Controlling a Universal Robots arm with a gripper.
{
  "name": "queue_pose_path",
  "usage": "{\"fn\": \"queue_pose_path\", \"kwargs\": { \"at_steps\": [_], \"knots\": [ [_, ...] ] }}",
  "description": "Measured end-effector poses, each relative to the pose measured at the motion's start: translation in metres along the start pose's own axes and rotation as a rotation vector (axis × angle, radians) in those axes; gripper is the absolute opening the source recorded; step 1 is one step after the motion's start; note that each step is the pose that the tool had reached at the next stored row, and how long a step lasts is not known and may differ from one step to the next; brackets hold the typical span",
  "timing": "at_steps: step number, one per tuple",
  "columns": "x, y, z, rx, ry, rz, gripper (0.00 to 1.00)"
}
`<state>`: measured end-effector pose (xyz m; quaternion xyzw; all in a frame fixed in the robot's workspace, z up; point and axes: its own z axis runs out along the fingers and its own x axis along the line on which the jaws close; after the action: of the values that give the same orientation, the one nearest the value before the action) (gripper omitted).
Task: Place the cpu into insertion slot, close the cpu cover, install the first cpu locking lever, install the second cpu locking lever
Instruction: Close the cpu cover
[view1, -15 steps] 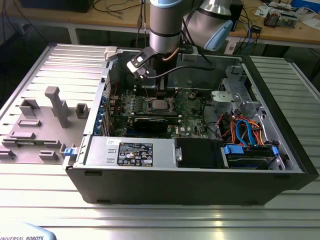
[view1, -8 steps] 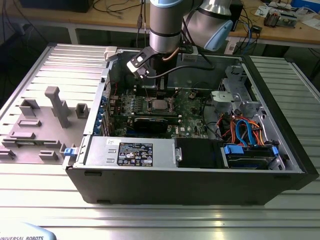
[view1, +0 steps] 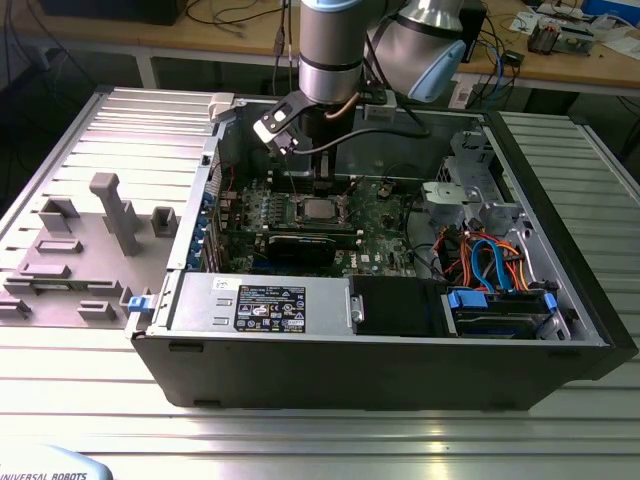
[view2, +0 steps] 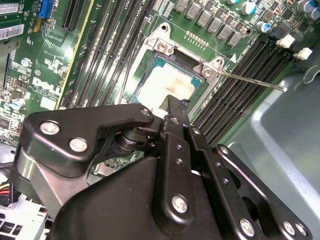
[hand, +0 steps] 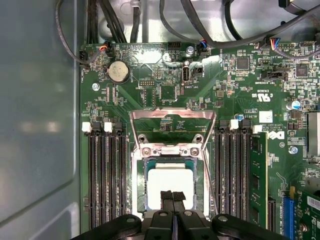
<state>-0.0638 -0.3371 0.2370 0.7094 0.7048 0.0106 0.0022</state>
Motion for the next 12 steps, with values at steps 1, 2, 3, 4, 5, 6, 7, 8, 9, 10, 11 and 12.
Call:
{"fn": "queue_pose_path", "kwargs": {
  "at_steps": [1, 2, 3, 4, 5, 6, 7, 8, 9, 10, 11, 12],
  "knots": [
    [0.0000, 0.0000, -0.0011, 0.0000, 0.0000, 0.000, 0.11],
    [0.0000, 0.0000, -0.0020, 0.0000, 0.0000, 0.000, 0.11],
    [0.0001, 0.0001, -0.0035, 0.0000, 0.0000, 0.000, 0.11],
    [0.0001, 0.0001, -0.0045, 0.0000, -0.0001, 0.000, 0.11],
    [0.0001, 0.0001, -0.0054, 0.0001, 0.0000, 0.000, 0.11],
    [0.0001, 0.0001, -0.0064, 0.0001, 0.0000, 0.000, 0.11],
    [0.0001, 0.0001, -0.0073, 0.0000, 0.0000, 0.000, 0.11],
    [0.0001, 0.0002, -0.0088, 0.0000, 0.0000, 0.000, 0.11],
    [0.0001, 0.0002, -0.0105, 0.0000, 0.0000, 0.000, 0.11],
    [0.0001, 0.0002, -0.0120, 0.0000, 0.0000, 0.000, 0.11],
    [0.0001, 0.0002, -0.0129, 0.0001, 0.0000, 0.000, 0.11],
    [0.0002, 0.0003, -0.0143, 0.0000, 0.0000, 0.000, 0.11]
  ]
}}
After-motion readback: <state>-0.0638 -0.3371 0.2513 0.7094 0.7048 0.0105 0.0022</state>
